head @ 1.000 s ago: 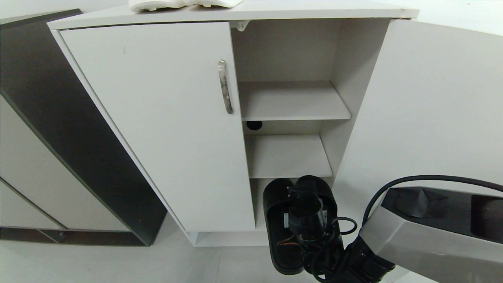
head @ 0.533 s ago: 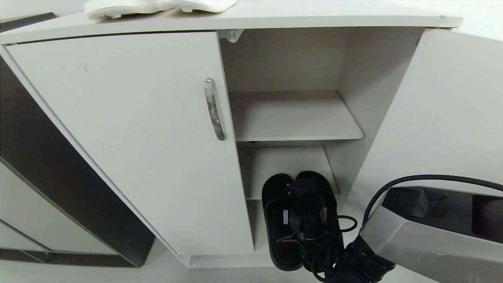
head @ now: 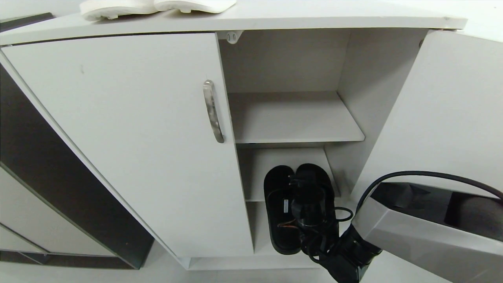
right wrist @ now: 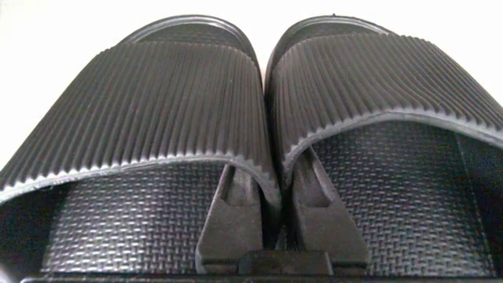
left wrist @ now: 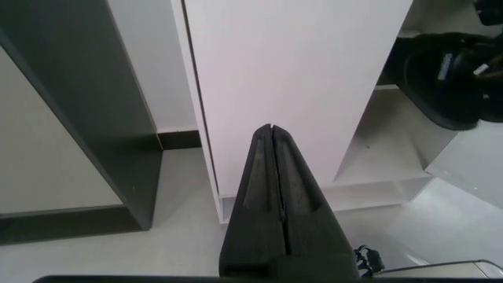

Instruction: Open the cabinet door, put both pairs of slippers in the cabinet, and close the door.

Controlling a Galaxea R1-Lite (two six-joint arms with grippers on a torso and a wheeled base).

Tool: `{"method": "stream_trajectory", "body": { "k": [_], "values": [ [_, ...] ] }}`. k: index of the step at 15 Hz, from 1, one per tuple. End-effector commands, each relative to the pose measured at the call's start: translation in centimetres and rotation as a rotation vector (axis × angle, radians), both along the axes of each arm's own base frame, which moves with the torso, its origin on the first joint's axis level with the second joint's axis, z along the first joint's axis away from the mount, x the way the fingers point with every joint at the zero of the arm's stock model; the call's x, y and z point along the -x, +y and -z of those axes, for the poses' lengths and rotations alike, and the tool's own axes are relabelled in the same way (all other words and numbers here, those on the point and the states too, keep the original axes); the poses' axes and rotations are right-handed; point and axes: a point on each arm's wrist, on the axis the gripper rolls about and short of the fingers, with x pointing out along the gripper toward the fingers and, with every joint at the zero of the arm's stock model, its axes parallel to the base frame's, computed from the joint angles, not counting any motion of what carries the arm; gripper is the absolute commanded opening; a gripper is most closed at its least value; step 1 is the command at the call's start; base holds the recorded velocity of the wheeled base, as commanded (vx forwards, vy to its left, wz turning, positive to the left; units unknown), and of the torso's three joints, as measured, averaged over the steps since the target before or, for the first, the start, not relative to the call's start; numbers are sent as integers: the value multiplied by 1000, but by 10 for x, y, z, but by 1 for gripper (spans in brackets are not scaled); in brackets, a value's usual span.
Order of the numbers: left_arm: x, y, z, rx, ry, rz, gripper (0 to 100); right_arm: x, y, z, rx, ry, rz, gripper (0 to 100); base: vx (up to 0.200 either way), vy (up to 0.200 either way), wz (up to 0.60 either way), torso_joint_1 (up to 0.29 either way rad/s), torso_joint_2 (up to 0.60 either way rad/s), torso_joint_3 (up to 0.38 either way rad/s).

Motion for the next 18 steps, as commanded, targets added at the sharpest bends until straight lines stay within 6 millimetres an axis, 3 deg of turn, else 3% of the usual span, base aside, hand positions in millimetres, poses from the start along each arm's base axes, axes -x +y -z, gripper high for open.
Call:
{"method": "stream_trajectory", "body": {
  "k": [1,6,10,18],
  "values": [
    [0,0,0,0,1,-2,0,-15,4,5,12,-10,-3,0,0,0,0,0,0,0],
    [0,0,0,2,1,-2,0,-59,16,-14,12,-16,22,0,0,0,0,0,0,0],
    [0,0,0,0,1,-3,0,-79,20,-25,4,-25,33,0,0,0,0,0,0,0],
    [0,0,0,0,1,-2,0,-106,10,-12,0,-30,76,0,0,0,0,0,0,0]
  ]
}}
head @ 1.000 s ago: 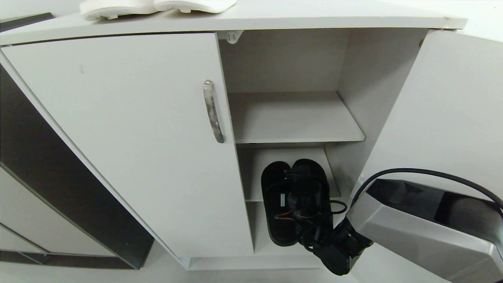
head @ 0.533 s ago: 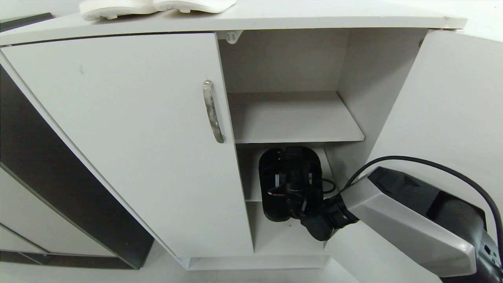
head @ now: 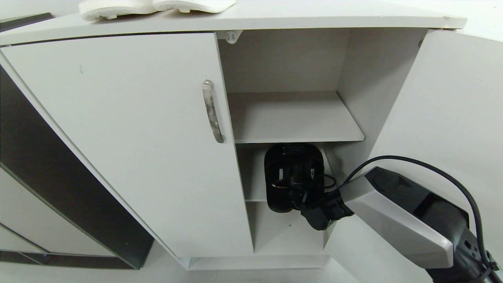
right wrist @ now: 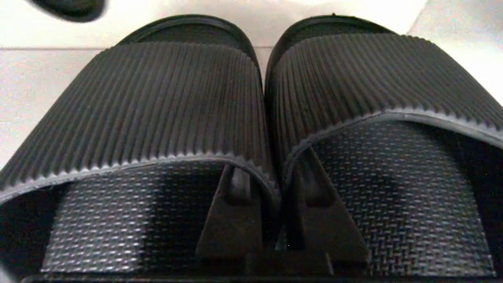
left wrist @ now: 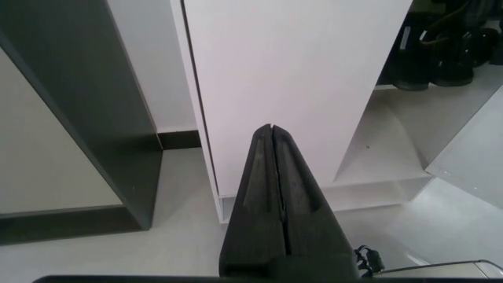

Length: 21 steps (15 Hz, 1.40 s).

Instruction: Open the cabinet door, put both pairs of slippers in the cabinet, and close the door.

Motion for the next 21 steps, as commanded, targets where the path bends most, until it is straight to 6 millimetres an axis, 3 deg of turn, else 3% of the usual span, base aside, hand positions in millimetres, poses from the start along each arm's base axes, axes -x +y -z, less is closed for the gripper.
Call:
{"method": "stream_trajectory", "body": {
  "k": [1,14,15,17,21],
  "values": [
    [0,0,0,0,1,-1,0,-7,-1,9,3,4,10,0,0,0,0,0,0,0],
    [0,0,0,-2,1,1,0,-11,-3,15,25,37,16,0,0,0,0,0,0,0],
    [0,0,0,0,1,1,0,-11,-3,15,25,37,16,100,0,0,0,0,0,0],
    [0,0,0,0,1,-1,0,-10,-4,16,31,44,18,100,0,0,0,0,0,0],
    [0,0,0,-2,1,1,0,15,-10,-7,31,44,-2,100,0,0,0,0,0,0]
  ]
}}
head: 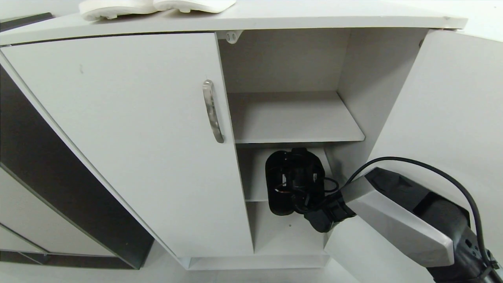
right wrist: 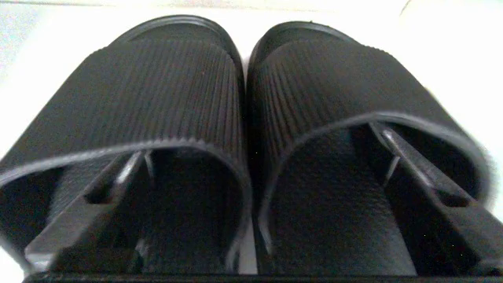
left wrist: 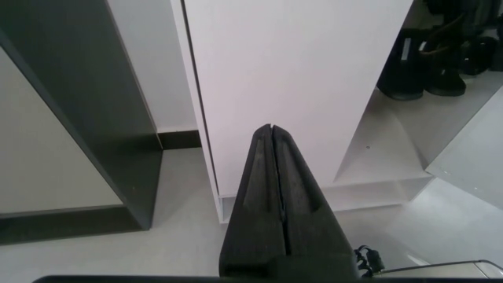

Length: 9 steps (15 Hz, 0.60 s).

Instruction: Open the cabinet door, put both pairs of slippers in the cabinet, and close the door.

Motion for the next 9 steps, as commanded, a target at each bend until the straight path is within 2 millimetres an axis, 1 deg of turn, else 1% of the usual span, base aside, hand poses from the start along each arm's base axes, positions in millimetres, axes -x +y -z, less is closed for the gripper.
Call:
{"method": "stream_trajectory", "body": {
  "k": [1,3,5,6,7,8,9],
  "values": [
    [0,0,0,0,0,-1,0,23,-4,-27,-17,-23,-17,100,0,0,0,0,0,0],
    [0,0,0,-1,1,-1,0,54,-7,-32,-9,-10,-38,100,0,0,0,0,0,0],
    [0,0,0,0,1,1,0,82,-13,-32,-5,-4,-67,100,0,0,0,0,0,0],
    [0,0,0,-1,1,-1,0,109,-22,-28,-2,-2,-95,100,0,0,0,0,0,0],
    [0,0,0,-1,1,-1,0,123,-28,-29,-5,-5,-112,100,0,0,0,0,0,0],
    [0,0,0,-1,1,-1,0,132,-33,-31,-12,-7,-127,100,0,0,0,0,0,0],
    [0,0,0,-1,1,1,0,135,-34,-29,-6,1,-150,100,0,0,0,0,0,0]
  ]
}}
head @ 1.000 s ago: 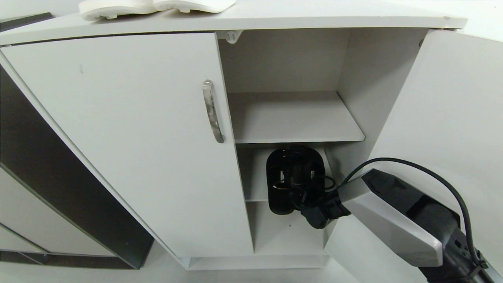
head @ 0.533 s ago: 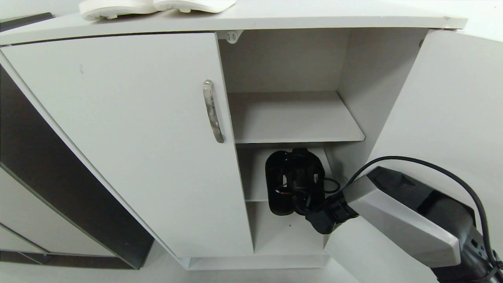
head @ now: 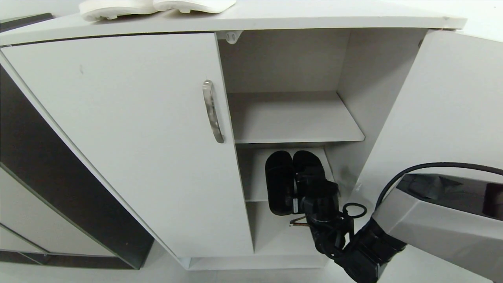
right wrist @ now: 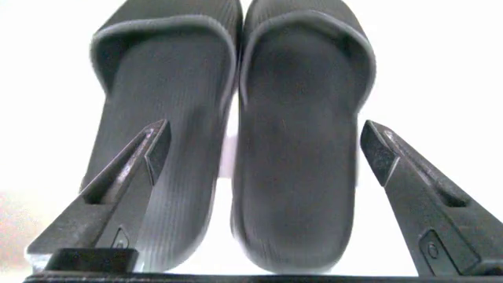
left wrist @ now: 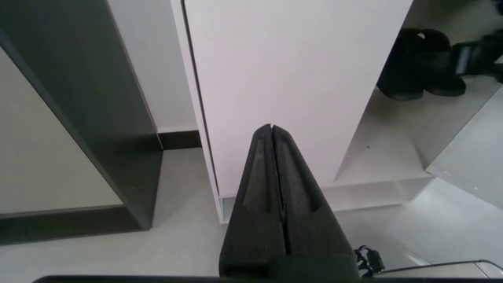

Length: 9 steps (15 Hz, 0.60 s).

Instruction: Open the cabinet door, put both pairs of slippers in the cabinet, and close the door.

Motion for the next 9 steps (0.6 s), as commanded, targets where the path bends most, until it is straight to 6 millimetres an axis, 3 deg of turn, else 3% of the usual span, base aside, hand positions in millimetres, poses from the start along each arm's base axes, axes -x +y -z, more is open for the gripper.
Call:
{"method": "stream_trajectory", "body": {
  "k": [1,5,9],
  "values": [
    [0,0,0,0,1,0,0,26,-6,-19,-23,-18,-53,100,0,0,0,0,0,0],
    [0,0,0,0,1,0,0,28,-6,-17,-19,-11,-55,100,0,0,0,0,0,0],
    [0,0,0,0,1,0,0,27,-6,-14,-29,-1,-58,100,-200,0,0,0,4,2]
  ]
}}
